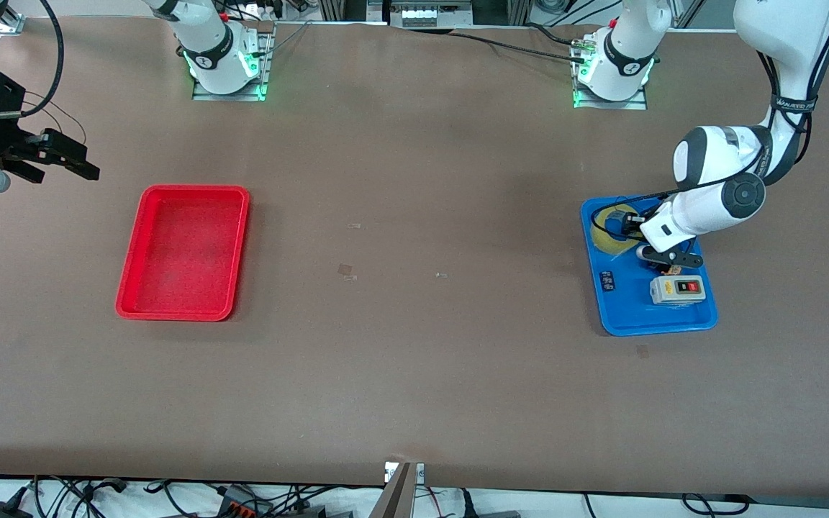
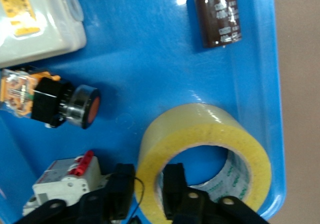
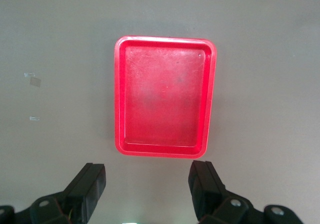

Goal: Place and move tape with both arms
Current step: 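Reach the left gripper down to the yellow tape roll and grasp it, then lift the tape roll with the left gripper and carry it toward the table middle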

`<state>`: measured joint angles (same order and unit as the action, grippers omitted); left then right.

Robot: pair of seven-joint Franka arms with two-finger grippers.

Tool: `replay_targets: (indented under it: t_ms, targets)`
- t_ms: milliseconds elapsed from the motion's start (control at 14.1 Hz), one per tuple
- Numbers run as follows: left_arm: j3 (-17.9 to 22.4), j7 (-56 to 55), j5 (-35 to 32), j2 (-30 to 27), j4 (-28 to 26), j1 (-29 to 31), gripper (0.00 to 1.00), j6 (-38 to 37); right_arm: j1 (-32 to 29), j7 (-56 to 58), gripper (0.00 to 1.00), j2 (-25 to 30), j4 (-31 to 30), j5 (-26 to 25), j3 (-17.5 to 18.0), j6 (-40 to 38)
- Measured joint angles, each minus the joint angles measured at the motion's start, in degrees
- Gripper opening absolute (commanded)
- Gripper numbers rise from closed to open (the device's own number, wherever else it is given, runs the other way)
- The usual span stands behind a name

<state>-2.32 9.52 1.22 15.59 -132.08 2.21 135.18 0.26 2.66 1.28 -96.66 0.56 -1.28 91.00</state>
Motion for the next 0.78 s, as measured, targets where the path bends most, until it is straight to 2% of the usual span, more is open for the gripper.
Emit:
replay_targets:
  t_ms: [141,283,566,778]
  targets:
    - [-0.03,0.15,0.00,-0.08,0.30,0.00,0.00,-0.73,0.00,0.00,1.00,0.00,0.00,0.00,0.00,0.00]
    - [-0.11,0.15,0.02,-0.11,2.42,-0.01,0.00,-5.30,0.00,0.00,1.00,0.00,0.00,0.00,0.00,0.00]
    - [-0.28,0.02,0.09,-0.50,16.56,-0.19,0.00,-24.86,0.00,0.00,1.00,0.00,0.00,0.00,0.00,0.00]
    - [-1.04,-3.04,2.62,-0.71,22.57,-1.53,0.00,-30.63,0.00,0.00,1.00,0.00,0.00,0.00,0.00,0.06]
